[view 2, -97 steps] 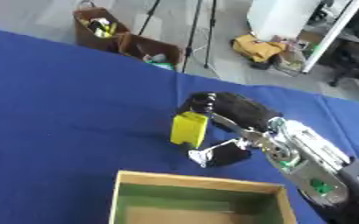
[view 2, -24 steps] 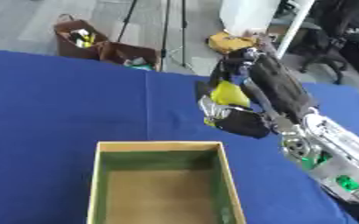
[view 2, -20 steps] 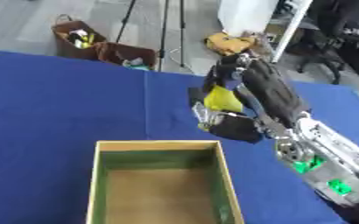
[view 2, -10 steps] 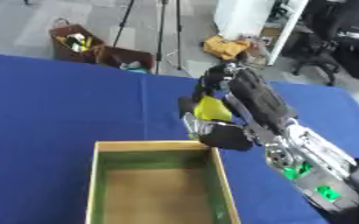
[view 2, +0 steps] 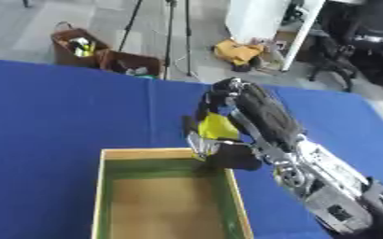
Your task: Pick up objects on the table and place them in the box.
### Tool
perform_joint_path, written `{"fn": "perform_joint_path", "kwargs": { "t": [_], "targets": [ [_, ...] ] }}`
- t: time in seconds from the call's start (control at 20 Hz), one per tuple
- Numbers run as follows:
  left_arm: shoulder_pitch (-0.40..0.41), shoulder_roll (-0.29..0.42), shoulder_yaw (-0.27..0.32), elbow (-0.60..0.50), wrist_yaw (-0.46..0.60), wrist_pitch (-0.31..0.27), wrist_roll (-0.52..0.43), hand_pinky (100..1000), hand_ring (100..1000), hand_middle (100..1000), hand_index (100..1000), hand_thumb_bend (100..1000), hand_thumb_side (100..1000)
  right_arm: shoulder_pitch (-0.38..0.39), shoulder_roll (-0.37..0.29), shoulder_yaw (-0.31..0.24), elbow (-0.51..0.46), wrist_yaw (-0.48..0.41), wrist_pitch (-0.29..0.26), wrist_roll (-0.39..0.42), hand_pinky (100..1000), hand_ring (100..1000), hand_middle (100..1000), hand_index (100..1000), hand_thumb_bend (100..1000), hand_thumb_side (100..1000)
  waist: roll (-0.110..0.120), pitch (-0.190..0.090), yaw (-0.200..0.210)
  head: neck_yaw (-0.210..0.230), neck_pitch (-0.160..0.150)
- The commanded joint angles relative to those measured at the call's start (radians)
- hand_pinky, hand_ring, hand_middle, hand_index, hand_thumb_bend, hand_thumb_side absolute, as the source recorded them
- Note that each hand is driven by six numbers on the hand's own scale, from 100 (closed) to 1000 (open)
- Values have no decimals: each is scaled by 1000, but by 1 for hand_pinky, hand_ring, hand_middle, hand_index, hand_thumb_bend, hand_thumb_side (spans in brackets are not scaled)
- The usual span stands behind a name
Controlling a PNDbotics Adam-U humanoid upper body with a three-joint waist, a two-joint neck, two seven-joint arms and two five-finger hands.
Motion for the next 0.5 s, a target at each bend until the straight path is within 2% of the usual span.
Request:
{"fn": "perform_joint_path", "kwargs": {
  "t": [0.05, 0.25, 0.3, 0.35, 0.5],
  "targets": [
    [-3, 22, 16, -12, -13, -3, 23, 521, 583, 576, 822, 111, 1000, -7, -5, 1, -14, 11, -30, -11, 509, 552, 261, 516, 100, 712, 9, -23, -3, 9, 6],
    [0, 25, 21, -12, -21, -5, 34, 522, 584, 576, 821, 112, 1000, -9, 12, 15, -14, 6, -40, 0, 508, 552, 267, 516, 100, 704, 9, -29, 1, 4, 10],
    [0, 27, 22, -12, -23, -6, 36, 524, 584, 577, 822, 113, 1000, -8, 16, 19, -14, 8, -38, 6, 508, 552, 267, 516, 100, 655, 10, -30, 2, 2, 11],
    [1, 29, 23, -12, -25, -6, 37, 524, 585, 577, 822, 113, 1000, -7, 22, 24, -14, 10, -36, 15, 508, 552, 267, 516, 100, 696, 10, -31, 4, -1, 12],
    [1, 32, 25, -12, -28, -8, 40, 525, 586, 579, 823, 115, 1000, -6, 41, 38, -14, 23, -24, 39, 507, 552, 268, 516, 100, 690, 11, -31, 7, -6, 13]
  ]
}}
